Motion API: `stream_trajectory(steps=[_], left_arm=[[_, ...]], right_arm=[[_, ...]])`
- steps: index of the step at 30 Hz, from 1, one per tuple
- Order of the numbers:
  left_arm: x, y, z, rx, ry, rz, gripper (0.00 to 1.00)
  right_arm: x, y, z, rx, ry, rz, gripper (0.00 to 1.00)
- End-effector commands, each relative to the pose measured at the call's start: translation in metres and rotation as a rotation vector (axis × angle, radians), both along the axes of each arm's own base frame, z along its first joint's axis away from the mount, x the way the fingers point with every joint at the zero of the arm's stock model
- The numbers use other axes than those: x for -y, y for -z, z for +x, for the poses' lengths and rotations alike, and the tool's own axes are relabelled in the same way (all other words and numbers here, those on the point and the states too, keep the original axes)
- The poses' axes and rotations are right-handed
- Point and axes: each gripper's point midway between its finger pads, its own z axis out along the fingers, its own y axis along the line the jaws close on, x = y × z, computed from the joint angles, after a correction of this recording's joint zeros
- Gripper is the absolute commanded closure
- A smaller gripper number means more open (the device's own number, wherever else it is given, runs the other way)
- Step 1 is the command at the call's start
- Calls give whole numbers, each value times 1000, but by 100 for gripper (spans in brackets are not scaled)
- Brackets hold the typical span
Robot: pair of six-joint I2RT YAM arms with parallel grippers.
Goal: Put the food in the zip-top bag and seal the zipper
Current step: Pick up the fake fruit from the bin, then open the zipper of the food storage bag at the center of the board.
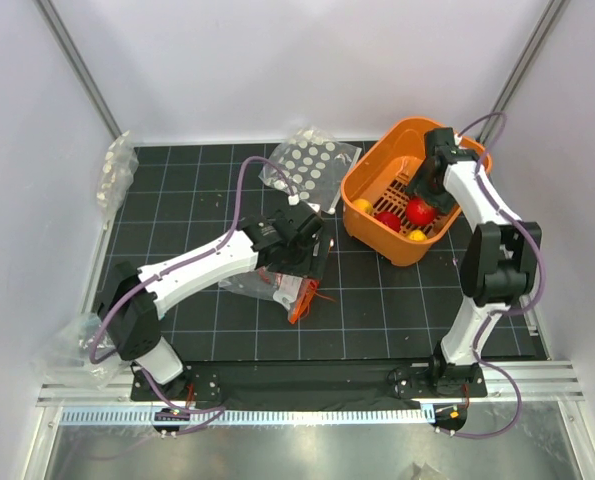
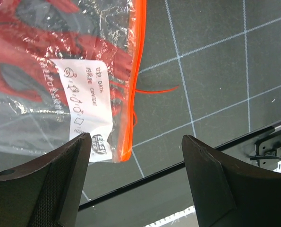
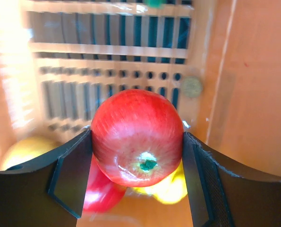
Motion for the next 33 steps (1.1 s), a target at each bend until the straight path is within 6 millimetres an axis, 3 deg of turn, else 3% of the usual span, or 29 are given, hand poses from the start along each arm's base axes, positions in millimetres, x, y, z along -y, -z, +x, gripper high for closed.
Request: stream_trajectory(steps=[1, 4, 8, 10, 11, 12, 17, 21, 24, 26, 29, 31, 32, 33], left_arm=[[10, -12, 5, 20, 66, 3, 19], [6, -10, 9, 31, 81, 49, 19], [7, -1, 10, 23, 92, 64, 20], [5, 5, 9, 9, 94, 77, 20], [6, 8, 8, 1, 98, 76, 20], [7, 10, 7, -5, 99, 76, 21], [10, 21, 4, -29, 104, 75, 24], [11, 37, 1, -68, 111, 95, 27], [10, 48, -2, -93, 112, 106, 28], [12, 52, -3, -93, 109, 93, 30], [12, 64, -8, -122, 114, 87, 37], [10, 70, -11, -134, 112, 91, 47], [11, 71, -10, -129, 113, 86, 50], [11, 72, -10, -129, 112, 84, 55]], right_arm=[[-14, -77, 4, 246, -63, 65, 60], [-22, -92, -2, 311, -108, 93, 61], [-33, -127, -15, 416, -183, 132, 62], [-47, -134, -25, 431, -257, 180, 63], [-56, -146, -34, 462, -302, 214, 64], [-67, -147, -42, 473, -356, 259, 64], [-86, -168, -81, 592, -449, 330, 69], [-108, -166, -121, 597, -514, 408, 72], [-122, -160, -139, 611, -533, 470, 74], [-130, -167, -153, 646, -550, 505, 75], [-150, -157, -177, 602, -597, 564, 77], [-164, -143, -195, 543, -639, 572, 78], [-166, -142, -203, 545, -648, 571, 78], [-165, -128, -208, 518, -635, 554, 78]])
